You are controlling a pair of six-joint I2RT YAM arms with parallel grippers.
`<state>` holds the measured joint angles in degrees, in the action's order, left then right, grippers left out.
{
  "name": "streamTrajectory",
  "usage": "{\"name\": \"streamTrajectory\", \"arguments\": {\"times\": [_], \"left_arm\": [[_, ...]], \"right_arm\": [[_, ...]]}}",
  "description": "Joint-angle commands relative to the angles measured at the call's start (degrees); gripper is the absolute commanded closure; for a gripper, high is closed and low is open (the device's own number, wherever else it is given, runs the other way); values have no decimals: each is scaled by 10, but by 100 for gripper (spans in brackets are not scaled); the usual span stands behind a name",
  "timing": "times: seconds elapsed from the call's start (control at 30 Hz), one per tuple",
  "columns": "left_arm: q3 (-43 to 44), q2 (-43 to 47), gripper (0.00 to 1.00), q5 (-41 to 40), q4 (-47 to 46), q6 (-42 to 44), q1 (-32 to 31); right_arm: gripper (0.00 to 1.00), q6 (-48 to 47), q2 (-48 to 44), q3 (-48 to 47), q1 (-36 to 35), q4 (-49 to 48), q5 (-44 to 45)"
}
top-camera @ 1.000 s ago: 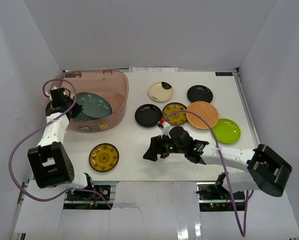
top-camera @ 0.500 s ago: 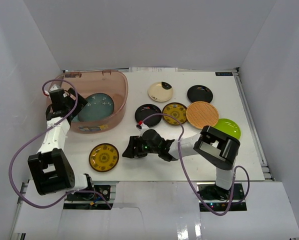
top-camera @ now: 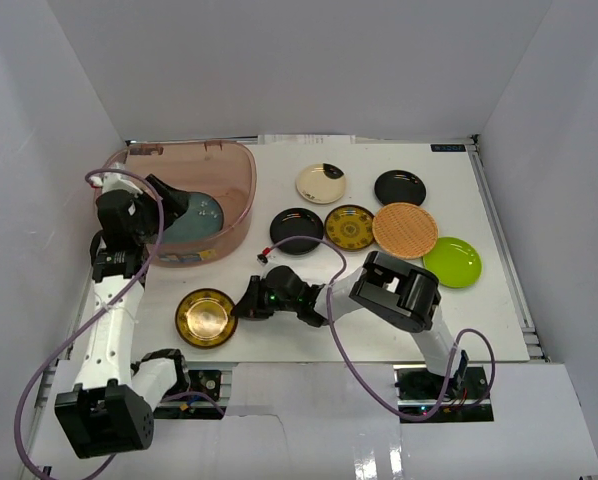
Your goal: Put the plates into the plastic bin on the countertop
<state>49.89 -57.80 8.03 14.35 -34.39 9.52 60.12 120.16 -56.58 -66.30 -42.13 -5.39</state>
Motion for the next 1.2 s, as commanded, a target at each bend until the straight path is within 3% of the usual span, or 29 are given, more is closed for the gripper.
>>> {"name": "streamTrajectory", "arguments": {"times": [0.0, 0.13, 0.27, 0.47, 0.53, 0.73, 0.83, 0.87, 0.9, 0.97, 1.07, 1.17], "left_arm": [[7, 41, 15, 102, 34, 27, -53], [11, 60, 18, 234, 124, 62, -79], [13, 81, 18, 291, 198, 93, -94], [4, 91, 15, 344, 252, 107, -127], [-8, 75, 15, 377, 249, 105, -149], [-37, 35, 19, 370, 199, 65, -237], [-48, 23, 35, 360, 155, 44, -281], [-50, 16, 49, 350, 148, 33, -289], [-47, 13, 75, 326, 147, 32, -291], [-40, 4, 89, 311, 143, 28, -291], [-35, -15, 89, 327, 125, 21, -291], [-31, -42, 80, 342, 111, 22, -300]], "right_arm": [[92, 4, -45, 42, -1, -18, 36], [92, -39, -174, 173, 16, -25, 46], [92, -63, -382, 300, 63, -22, 29], [92, -123, -586, 353, 187, 112, -56], [92, -138, -619, 351, 200, 132, -71], [92, -141, -623, 336, 245, 131, -126], [92, -145, -615, 325, 250, 131, -144], [92, -145, -614, 326, 252, 131, -145], [92, -144, -616, 326, 256, 131, -149], [92, -141, -622, 329, 264, 131, -156], [92, -140, -629, 331, 274, 131, -165], [92, -136, -629, 330, 281, 129, -180]]}}
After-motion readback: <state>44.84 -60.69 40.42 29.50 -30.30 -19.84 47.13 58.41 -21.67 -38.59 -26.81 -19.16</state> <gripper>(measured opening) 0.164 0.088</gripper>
